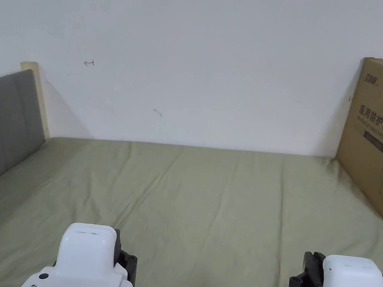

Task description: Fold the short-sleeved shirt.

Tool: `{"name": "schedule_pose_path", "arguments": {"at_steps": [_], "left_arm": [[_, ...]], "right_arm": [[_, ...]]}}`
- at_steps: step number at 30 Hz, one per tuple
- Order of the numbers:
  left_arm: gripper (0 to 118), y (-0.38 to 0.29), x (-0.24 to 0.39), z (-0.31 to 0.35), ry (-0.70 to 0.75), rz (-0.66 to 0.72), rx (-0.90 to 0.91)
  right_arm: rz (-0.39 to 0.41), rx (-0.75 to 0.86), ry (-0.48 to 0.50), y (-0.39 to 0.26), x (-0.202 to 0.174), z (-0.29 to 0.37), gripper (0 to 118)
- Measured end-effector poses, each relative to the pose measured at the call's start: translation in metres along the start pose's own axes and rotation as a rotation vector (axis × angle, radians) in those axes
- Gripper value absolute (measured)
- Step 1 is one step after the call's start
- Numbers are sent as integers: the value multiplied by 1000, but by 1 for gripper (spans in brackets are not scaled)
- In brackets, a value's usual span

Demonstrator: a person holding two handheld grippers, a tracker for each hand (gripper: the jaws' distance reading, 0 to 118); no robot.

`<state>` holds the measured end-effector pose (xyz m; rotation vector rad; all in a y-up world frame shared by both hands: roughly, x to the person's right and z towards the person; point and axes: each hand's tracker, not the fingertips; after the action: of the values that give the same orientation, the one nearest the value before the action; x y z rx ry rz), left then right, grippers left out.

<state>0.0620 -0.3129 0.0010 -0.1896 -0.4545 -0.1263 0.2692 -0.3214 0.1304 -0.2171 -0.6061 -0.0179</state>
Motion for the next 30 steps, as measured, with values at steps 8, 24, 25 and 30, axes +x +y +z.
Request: {"name": "schedule_pose_path", "arguments": {"at_steps": [8,24,25,30], "left_arm": [[79,3,8,10,21,-29,46],[111,21,0,17,-65,45,67],[111,22,3,18,-48,20,69],[111,25,8,19,-7,13,45]], "right_arm": [[-18,38,2,5,2,4,59],[-61,112,18,16,13,14,118],[-60,107,14,16,13,13,118],[-43,108,0,15,13,13,118]]}}
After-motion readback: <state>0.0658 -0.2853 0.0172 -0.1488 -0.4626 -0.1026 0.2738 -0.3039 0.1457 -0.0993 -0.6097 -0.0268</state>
